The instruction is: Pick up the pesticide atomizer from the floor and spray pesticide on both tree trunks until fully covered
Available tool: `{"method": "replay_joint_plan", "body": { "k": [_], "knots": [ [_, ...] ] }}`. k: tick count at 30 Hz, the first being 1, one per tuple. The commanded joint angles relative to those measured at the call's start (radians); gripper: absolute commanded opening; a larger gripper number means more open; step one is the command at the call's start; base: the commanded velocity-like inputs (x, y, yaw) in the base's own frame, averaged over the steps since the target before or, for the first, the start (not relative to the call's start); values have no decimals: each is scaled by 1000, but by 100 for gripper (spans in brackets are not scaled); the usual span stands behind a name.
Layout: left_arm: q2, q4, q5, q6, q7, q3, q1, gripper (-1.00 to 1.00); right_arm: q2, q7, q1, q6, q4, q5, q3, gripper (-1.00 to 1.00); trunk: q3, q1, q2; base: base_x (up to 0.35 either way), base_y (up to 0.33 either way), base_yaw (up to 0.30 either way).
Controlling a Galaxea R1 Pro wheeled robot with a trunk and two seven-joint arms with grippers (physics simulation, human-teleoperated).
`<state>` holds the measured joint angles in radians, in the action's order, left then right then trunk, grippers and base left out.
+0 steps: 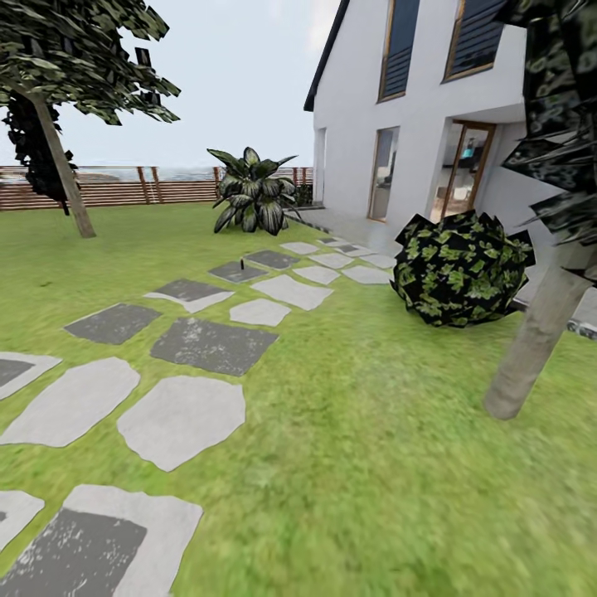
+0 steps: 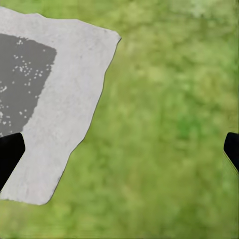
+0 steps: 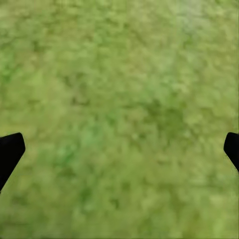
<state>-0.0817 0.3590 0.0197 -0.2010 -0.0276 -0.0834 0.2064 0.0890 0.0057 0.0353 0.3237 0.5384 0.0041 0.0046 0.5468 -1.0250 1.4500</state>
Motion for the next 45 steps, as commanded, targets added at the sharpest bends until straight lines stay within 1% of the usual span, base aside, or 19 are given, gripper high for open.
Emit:
{"method": "replay_joint_plan", "body": {
  "k": [1, 29, 45],
  "knots": [
    [0, 0, 0, 0, 0, 0, 0, 100, 0, 0, 0, 0, 0, 0, 0, 100, 0, 0, 0, 335, 0, 0],
    [0, 0, -1, 0, 0, 1, 1, 100, 0, -1, 0, 0, -2, -1, -6, 100, 0, 0, 0, 335, 0, 0],
    [-1, 0, 0, 0, -1, 0, 0, 100, 0, 0, 0, 0, -2, -1, 0, 100, 0, 0, 0, 335, 0, 0]
  ]
}}
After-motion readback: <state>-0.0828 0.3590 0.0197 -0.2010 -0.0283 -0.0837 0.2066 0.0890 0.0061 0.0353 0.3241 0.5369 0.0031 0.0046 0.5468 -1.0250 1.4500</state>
